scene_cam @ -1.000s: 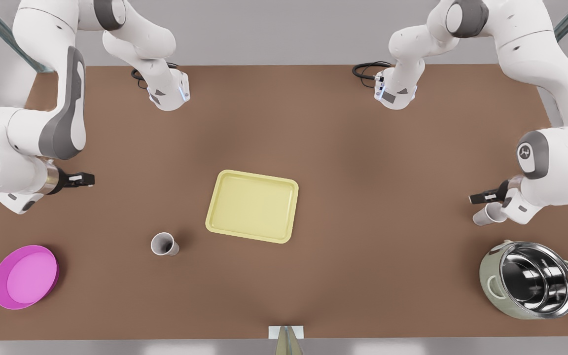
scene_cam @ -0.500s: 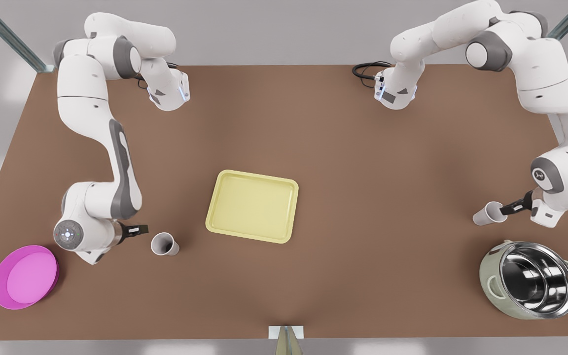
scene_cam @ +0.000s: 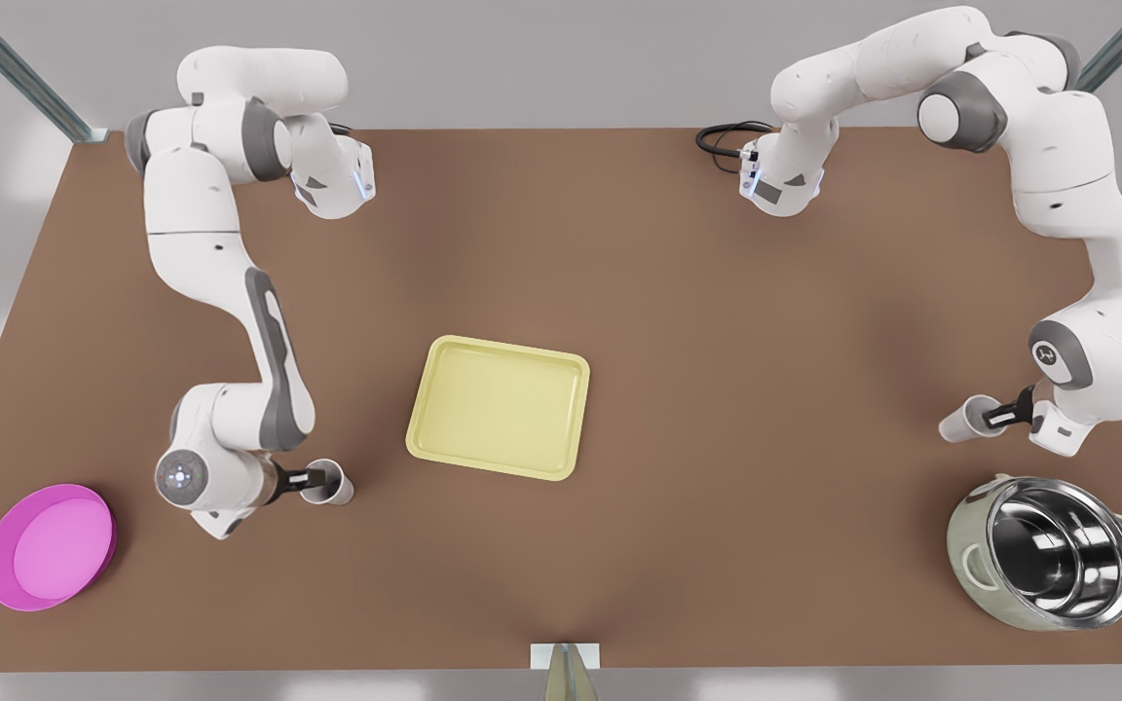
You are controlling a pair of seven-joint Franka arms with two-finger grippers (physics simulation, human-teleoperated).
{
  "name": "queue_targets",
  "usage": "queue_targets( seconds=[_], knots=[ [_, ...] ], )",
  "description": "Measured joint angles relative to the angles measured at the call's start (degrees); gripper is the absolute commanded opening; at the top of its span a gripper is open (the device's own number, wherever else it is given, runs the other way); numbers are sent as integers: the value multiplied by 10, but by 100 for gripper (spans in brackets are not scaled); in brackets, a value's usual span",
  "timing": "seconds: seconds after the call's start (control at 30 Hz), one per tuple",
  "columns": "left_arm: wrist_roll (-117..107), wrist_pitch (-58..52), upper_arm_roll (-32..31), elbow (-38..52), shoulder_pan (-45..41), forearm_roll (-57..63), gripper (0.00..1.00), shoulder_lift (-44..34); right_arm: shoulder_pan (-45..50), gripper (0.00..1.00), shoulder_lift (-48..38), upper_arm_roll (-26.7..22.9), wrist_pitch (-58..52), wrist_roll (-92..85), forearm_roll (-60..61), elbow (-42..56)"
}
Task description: Use both arms to respectively pick up the white IKEA cups from the middle-left and middle-right positions, then place the white IKEA cups onto the middle-middle tray, ensuring that the cups remain upright and do not tip over
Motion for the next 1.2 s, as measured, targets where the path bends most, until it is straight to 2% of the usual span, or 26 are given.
queue_targets(
  seconds=[0.03, 0.07, 0.13, 0.17, 0.23, 0.33, 0.4, 0.47, 0.57, 0.73, 0.93, 1.1, 1.13, 1.2],
  knots=[
    [0, -5, 0, 0, -10, -5, 21, -9, 1, 99, 2, 0, 4, 1, 0, 0],
    [-2, -12, -1, 0, -29, -8, 21, -21, 2, 92, 5, 0, 8, 2, 0, 0],
    [-15, -23, -1, 1, -84, -12, 21, -39, 3, 66, 8, 0, 14, 4, 0, 0],
    [-25, -28, -12, 4, -110, -13, 21, -42, 3, 57, 9, 0, 17, 5, 1, 0],
    [-54, -35, -56, 30, -156, -15, 21, -43, 5, 40, 9, 0, 21, 6, 2, 0],
    [-112, -42, -174, 55, -182, -16, 21, -41, 10, 22, 5, 0, 25, 6, 0, 2],
    [-151, -44, -226, 64, -194, -16, 21, -37, 12, 21, 3, 0, 26, 7, -1, 4],
    [-195, -45, -245, 76, -240, -15, 21, -29, 14, 21, -1, 0, 27, 7, -1, 5],
    [-269, -37, -251, 132, -346, -10, 21, 22, 24, 21, -27, 1, 13, 7, -1, -2],
    [-382, -21, -227, 225, -444, 1, 21, 98, 63, 21, -56, 8, -16, 7, 0, -7],
    [-491, 5, -217, 268, -486, 4, 21, 151, 94, 21, -66, 39, -29, 7, -1, -28],
    [-557, 24, -216, 277, -494, 4, 21, 176, 131, 21, -115, 50, -6, 6, 0, -121],
    [-568, 27, -216, 277, -495, 4, 22, 178, 141, 21, -115, 52, 2, 7, 0, -129],
    [-588, 31, -216, 277, -496, 3, 39, 181, 154, 21, -109, 54, 23, 7, 2, -142]
  ],
)
